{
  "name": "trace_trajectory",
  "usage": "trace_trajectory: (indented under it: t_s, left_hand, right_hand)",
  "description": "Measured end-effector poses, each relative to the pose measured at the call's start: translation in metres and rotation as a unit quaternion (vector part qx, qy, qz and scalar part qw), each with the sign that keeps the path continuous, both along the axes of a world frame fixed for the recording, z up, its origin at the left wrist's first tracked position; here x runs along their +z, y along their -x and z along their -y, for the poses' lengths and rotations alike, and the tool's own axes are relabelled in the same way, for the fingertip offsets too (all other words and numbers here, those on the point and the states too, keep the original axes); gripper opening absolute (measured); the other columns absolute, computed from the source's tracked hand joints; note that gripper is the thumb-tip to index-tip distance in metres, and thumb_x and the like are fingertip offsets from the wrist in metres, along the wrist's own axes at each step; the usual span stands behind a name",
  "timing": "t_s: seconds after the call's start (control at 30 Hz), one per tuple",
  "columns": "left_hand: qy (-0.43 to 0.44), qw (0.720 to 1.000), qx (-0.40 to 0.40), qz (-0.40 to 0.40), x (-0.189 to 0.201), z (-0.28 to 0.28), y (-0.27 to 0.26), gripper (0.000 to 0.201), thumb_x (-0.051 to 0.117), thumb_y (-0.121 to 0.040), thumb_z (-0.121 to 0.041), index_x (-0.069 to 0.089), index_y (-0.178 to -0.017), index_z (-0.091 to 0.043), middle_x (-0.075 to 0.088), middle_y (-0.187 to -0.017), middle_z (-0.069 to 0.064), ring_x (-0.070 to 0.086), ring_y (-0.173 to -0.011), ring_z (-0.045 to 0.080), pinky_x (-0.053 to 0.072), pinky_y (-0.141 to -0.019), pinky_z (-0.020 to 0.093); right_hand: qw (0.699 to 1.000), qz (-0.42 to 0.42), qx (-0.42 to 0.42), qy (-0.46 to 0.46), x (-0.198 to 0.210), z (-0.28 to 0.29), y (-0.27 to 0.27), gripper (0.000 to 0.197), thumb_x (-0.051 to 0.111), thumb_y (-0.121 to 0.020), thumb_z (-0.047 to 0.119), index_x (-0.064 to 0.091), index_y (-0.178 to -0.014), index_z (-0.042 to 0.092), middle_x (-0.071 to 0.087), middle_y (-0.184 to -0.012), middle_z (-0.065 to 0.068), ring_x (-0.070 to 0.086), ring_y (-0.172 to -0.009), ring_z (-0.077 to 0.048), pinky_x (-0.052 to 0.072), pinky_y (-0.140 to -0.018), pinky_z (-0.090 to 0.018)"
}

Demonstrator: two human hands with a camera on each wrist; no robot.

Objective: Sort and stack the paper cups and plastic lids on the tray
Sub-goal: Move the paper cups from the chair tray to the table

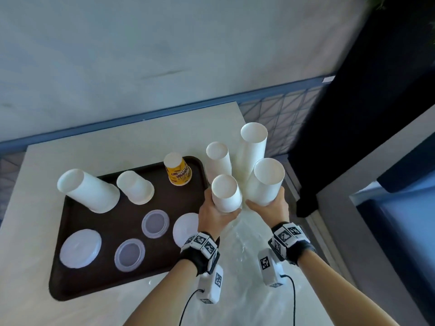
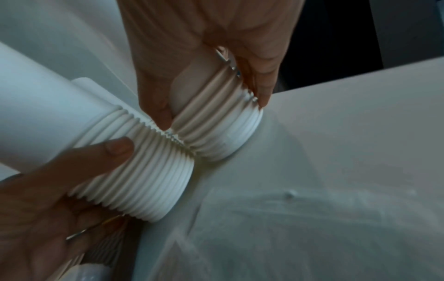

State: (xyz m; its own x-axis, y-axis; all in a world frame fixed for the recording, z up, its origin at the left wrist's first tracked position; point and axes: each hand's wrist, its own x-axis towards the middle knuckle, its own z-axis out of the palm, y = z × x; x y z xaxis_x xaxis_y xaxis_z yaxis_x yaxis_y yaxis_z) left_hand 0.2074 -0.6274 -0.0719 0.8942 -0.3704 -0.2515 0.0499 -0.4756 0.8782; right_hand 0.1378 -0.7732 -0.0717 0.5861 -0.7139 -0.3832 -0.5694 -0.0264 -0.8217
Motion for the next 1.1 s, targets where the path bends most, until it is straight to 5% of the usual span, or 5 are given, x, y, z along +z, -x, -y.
trace_trajectory:
  t_s: [0.13,0.33,0.6,0.83,1.1]
  left_hand:
    - [-0.018,0.999,0.008,0.037,-0.008,0.001,-0.001,0.090,0.088,-0.055,-0.028,0.040,-0.130,-0.011,0.058,-0.123,0.007,0.057,-0.112,0.025,0.048,-0.089,0.031]
    - [-0.023,0.994,-0.004,0.111,-0.019,-0.001,-0.004,0.080,0.079,-0.049,-0.044,0.052,-0.114,-0.006,0.062,-0.110,0.009,0.060,-0.103,0.028,0.051,-0.087,0.048]
    - [-0.056,0.994,-0.034,0.091,-0.007,-0.011,0.001,0.100,0.085,-0.058,-0.032,0.032,-0.138,-0.004,0.046,-0.135,0.013,0.042,-0.126,0.029,0.035,-0.109,0.042]
    - [-0.045,0.994,0.013,0.102,0.029,-0.089,0.014,0.044,0.069,-0.081,-0.017,0.053,-0.121,-0.006,0.058,-0.118,0.011,0.055,-0.112,0.022,0.041,-0.099,0.028]
    - [-0.027,0.972,0.183,0.146,0.080,-0.269,0.023,0.018,0.062,-0.085,-0.006,0.063,-0.102,-0.002,0.068,-0.090,0.006,0.062,-0.081,0.015,0.045,-0.069,0.002]
  right_hand:
    - [1.000,0.002,-0.008,0.003,-0.004,0.000,-0.002,0.082,0.083,-0.062,0.024,0.036,-0.128,0.015,0.054,-0.114,0.000,0.052,-0.097,-0.021,0.038,-0.077,-0.027]
    - [1.000,0.006,-0.011,0.005,-0.007,0.002,-0.009,0.091,0.083,-0.063,0.022,0.030,-0.136,0.016,0.052,-0.131,-0.006,0.052,-0.117,-0.027,0.038,-0.084,-0.029]
    - [1.000,-0.002,-0.003,0.019,-0.004,-0.003,0.015,0.110,0.082,-0.066,0.019,0.007,-0.147,0.016,0.033,-0.146,-0.015,0.033,-0.136,-0.026,0.029,-0.110,-0.040]
    - [0.996,0.000,0.059,0.070,0.006,-0.075,0.059,0.024,0.061,-0.081,0.004,0.060,-0.105,0.004,0.063,-0.080,-0.006,0.061,-0.076,-0.022,0.044,-0.073,-0.028]
    - [0.937,0.118,0.312,0.107,0.059,-0.252,-0.030,0.004,0.063,-0.082,0.006,0.060,-0.082,0.008,0.055,-0.064,0.002,0.054,-0.060,-0.016,0.042,-0.061,-0.016]
